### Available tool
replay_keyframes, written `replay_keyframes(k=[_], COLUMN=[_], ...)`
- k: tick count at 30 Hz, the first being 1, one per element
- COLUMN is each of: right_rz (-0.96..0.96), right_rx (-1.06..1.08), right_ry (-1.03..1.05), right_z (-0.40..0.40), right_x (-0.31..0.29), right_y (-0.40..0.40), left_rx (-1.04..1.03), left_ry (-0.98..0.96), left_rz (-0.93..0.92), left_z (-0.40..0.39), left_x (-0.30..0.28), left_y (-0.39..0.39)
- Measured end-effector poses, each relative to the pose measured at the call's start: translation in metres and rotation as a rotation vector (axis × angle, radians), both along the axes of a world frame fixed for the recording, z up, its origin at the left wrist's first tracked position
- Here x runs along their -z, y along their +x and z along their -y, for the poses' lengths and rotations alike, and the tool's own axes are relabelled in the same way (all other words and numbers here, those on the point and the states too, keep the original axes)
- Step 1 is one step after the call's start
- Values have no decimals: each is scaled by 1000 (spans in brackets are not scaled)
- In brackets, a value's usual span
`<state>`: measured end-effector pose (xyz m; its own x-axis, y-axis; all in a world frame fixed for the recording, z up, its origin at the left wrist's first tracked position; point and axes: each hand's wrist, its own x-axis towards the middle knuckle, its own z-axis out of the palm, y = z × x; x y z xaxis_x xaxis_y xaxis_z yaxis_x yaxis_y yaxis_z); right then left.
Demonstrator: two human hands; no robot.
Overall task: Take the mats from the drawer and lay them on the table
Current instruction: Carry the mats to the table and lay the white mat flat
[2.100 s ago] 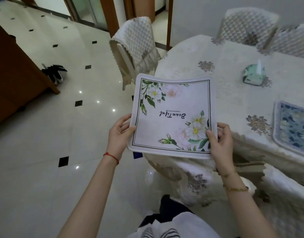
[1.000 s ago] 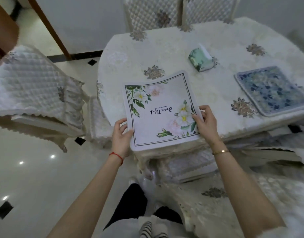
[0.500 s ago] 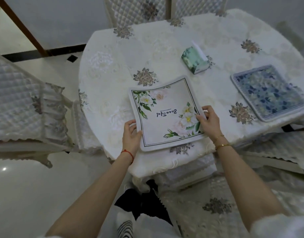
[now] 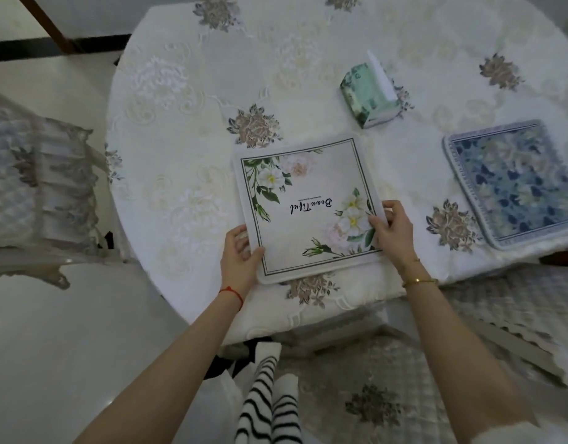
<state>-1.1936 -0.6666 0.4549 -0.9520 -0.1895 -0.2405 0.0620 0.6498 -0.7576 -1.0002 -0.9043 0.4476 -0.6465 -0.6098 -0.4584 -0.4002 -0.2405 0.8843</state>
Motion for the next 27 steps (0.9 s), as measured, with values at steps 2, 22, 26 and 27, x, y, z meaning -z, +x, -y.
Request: replay_keyframes(k=[2, 22, 26, 27], right_rz=[-12, -162, -393, -417], right_rx=[0, -58, -142, -154], right_ry=[-6, 95, 286, 286], right_z=[0, -8, -6, -1], right_x=[4, 16, 19, 19], right_y=[-2, -6, -17, -22], left_rx=[-6, -18, -57, -20], left_ry=[-23, -246, -436, -495], left_rz=[22, 142, 188, 155], left_z=[0, -11, -5, -1], left_x=[0, -3, -15, -19], left_y=[0, -2, -9, -13])
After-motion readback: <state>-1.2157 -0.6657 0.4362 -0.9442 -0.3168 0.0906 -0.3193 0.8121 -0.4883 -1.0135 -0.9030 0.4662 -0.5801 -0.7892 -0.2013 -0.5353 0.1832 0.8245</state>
